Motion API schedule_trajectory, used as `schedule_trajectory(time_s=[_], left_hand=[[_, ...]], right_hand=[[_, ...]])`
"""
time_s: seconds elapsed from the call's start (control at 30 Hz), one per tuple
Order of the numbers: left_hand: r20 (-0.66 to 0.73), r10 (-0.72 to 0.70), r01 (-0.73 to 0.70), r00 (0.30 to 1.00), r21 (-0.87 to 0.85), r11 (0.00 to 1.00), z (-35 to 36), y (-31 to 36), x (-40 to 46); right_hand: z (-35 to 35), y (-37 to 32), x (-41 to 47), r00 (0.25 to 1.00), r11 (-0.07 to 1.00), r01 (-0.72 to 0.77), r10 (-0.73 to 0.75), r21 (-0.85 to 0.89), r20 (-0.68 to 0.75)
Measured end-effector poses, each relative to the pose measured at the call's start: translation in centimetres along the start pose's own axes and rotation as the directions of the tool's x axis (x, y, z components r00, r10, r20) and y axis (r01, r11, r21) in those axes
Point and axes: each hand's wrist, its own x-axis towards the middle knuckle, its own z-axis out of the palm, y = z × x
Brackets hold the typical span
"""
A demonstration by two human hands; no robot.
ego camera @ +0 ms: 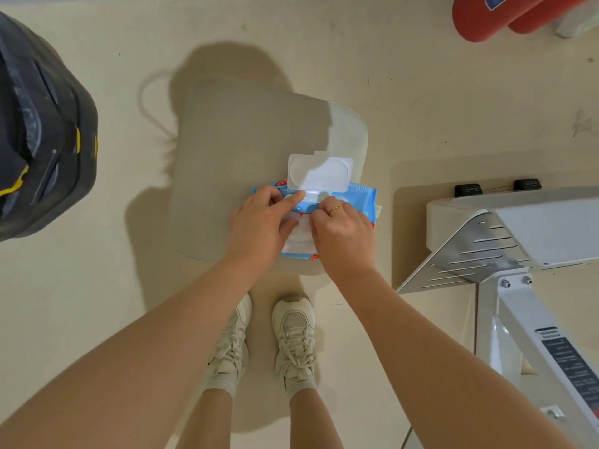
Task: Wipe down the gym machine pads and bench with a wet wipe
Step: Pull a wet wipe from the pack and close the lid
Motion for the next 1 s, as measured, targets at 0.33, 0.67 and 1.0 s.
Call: schedule_trajectory(time_s=[0.33, 0.67, 1.0], left_hand=[[0.049, -0.085, 0.084, 0.995, 0.032, 0.996, -0.4, 0.6, 0.0], [0.062, -0.082, 0.078, 0.995, 0.072, 0.994, -0.3, 1.4, -0.3], [0.094, -0.095, 0.084, 0.991, 0.116, 0.99, -0.6, 2.4, -1.0]], right_hand=[[-0.7, 0.8, 0.4, 0.998, 0.995, 0.042, -0.038, 0.089, -0.047], [-2.1, 2.0, -2.0, 0.741, 0.371, -0.56, 0.625, 0.741, 0.247], [-2.8, -0.2, 0.1, 0.921, 0.924, -0.3, 0.216, 0.238, 0.324]])
